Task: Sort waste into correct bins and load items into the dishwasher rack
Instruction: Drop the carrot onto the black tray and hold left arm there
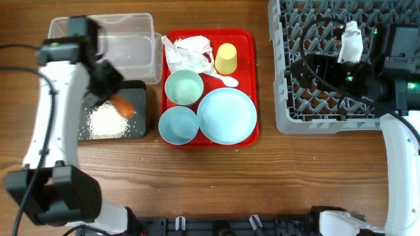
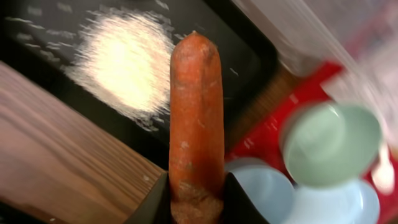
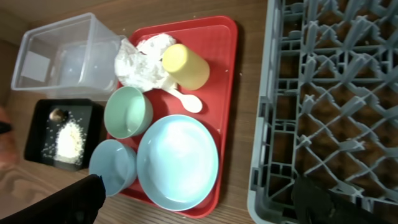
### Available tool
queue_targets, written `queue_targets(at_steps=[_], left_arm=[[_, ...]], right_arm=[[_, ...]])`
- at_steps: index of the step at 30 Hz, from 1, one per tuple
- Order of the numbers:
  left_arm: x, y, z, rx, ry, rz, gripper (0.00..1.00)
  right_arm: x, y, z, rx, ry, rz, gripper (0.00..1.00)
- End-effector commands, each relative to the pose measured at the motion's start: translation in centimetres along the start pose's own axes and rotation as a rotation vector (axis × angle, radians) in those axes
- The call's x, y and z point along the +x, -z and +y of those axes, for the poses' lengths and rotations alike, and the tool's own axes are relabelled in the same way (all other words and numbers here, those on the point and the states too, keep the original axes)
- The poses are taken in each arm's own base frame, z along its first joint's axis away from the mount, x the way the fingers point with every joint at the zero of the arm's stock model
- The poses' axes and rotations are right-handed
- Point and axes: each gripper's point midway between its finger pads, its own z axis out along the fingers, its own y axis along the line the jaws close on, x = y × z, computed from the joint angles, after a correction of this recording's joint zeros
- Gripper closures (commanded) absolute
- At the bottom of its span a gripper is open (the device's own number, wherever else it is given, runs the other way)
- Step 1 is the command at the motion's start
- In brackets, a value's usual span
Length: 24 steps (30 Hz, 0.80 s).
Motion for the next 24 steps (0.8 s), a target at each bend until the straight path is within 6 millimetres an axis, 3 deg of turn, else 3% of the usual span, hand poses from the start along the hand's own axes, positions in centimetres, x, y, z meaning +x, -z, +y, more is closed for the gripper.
queue_targets(at_steps=[1,2,4,7,8,10,13,15,16,19,21,24], left_arm=[[-1.9,-1.6,6.7,-0.081,0.18,0.034,0.91],[-2.1,-3.5,9.3,-0.104,0.253,0.057,0.91],[-2.0,-5.4,10.1,-0.104,0.281,0.06,0.91],[-1.5,-9.3,10.3,-0.086,0.344,0.04,0.87],[-1.5,-10.4,10.3,-0.076,0.352,0.024,0.78],[-1.7,-11.3,10.2,-0.061,0.353,0.002,0.73],[-2.0,-11.3,10.0,-0.052,0.355,-0.01,0.6],[-1.6,-11.3,9.7,-0.035,0.352,0.012,0.34],[-1.5,-11.3,9.5,-0.023,0.341,0.023,0.31],[-1.5,-10.8,8.0,0.052,0.283,0.05,0.3],[-2.0,-9.0,6.5,0.107,0.196,0.048,0.3],[-2.0,-4.7,2.9,0.169,-0.015,-0.013,0.29]], right_arm=[[-0.5,0.4,-0.7,0.057,0.018,-0.013,0.0],[-0.5,0.4,-0.8,0.064,0.019,-0.014,0.0],[-0.5,0.4,-0.8,0.064,0.019,-0.014,0.0],[-0.5,0.4,-0.8,0.064,0.019,-0.014,0.0],[-0.5,0.4,-0.8,0.064,0.019,-0.014,0.0],[-0.5,0.4,-0.8,0.064,0.018,-0.014,0.0],[-0.5,0.4,-0.8,0.064,0.018,-0.014,0.0],[-0.4,0.4,-0.8,0.064,0.017,-0.011,0.0],[-0.4,0.4,-0.8,0.064,0.016,-0.011,0.0],[-0.4,0.4,-0.8,0.064,0.017,-0.01,0.0],[-0.4,0.4,-0.8,0.064,0.016,-0.01,0.0],[-0.4,0.3,-0.1,0.026,0.014,-0.009,0.0]])
